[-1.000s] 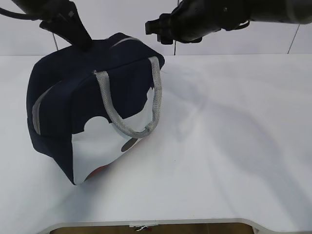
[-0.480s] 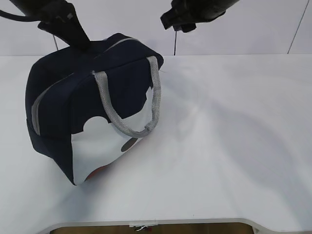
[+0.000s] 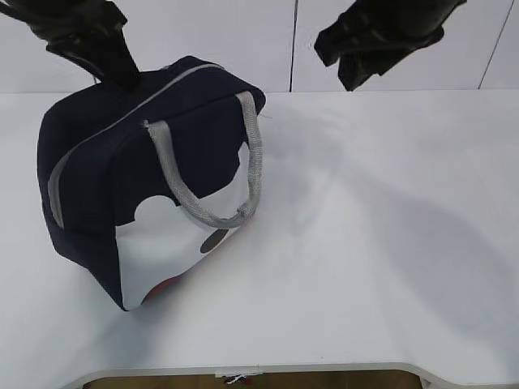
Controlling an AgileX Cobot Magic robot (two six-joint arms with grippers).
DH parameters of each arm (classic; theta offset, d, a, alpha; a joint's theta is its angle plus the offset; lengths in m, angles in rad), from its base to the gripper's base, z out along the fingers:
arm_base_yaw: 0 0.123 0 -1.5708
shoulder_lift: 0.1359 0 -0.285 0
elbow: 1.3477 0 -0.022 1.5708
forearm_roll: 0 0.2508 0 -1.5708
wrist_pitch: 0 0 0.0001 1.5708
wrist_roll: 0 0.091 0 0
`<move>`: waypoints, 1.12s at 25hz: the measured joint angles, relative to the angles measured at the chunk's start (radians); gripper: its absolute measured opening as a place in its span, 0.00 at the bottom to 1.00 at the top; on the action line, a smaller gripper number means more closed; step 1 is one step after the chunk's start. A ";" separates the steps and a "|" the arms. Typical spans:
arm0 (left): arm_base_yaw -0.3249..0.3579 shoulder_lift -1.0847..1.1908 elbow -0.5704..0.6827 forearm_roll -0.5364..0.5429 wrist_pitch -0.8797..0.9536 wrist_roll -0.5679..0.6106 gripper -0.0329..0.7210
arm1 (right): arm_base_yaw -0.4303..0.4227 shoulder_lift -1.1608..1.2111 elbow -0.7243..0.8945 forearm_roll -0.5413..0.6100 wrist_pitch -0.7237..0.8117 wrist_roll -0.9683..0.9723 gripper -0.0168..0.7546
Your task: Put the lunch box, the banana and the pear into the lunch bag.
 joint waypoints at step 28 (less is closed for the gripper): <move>0.000 -0.578 0.330 0.164 0.015 -0.155 0.58 | 0.000 -0.420 0.107 0.329 0.156 -0.070 0.41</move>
